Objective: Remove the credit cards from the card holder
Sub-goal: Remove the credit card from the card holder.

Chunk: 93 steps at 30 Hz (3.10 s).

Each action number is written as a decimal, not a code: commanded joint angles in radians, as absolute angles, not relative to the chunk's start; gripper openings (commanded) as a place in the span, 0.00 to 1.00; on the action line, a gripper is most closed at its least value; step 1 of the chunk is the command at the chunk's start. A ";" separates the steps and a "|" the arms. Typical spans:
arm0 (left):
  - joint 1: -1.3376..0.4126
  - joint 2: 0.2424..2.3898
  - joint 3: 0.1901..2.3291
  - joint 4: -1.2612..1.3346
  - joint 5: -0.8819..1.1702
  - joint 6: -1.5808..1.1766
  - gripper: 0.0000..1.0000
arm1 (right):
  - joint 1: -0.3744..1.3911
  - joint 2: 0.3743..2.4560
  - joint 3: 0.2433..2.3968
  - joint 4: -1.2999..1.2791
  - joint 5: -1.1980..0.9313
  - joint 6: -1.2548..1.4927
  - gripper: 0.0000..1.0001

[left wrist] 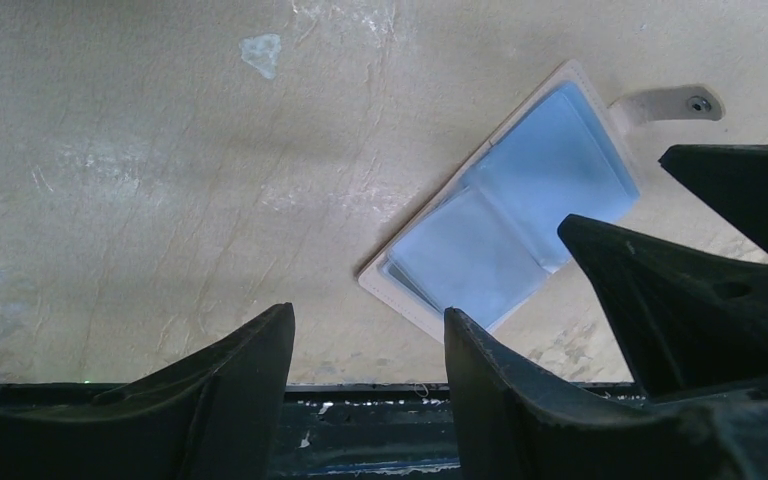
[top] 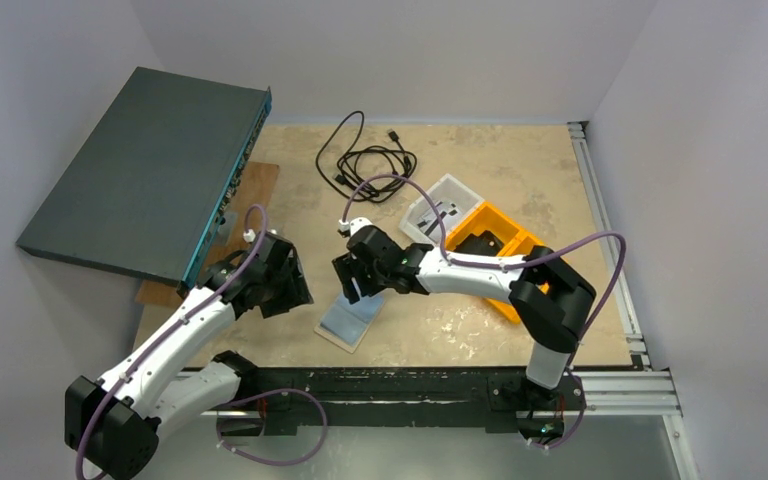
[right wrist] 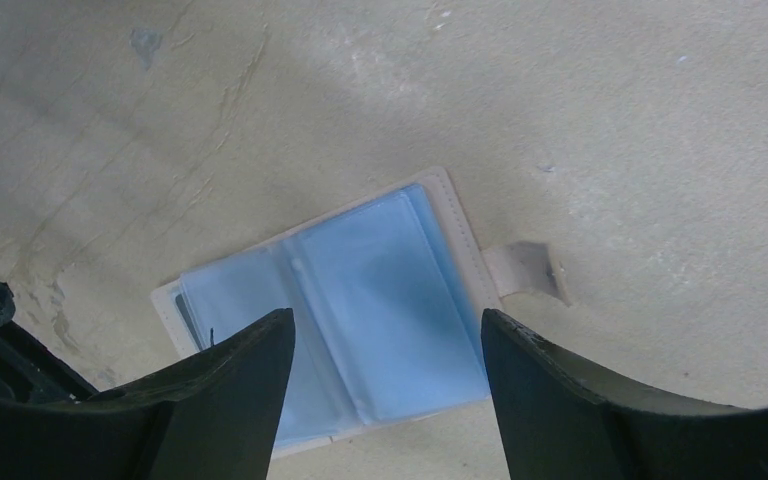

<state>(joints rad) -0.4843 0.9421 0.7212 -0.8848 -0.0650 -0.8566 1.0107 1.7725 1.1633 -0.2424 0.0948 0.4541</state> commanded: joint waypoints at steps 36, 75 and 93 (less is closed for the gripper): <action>-0.446 0.968 0.705 -0.810 -0.022 -0.853 0.57 | 1.185 1.946 1.191 -0.357 0.108 0.547 0.20; -0.547 1.351 0.611 -0.420 0.220 -0.845 0.00 | 0.911 1.726 0.709 0.432 -0.321 1.244 0.00; -0.605 1.376 0.724 -0.381 0.289 -0.829 0.03 | 0.945 1.544 0.838 0.042 -0.140 1.043 0.50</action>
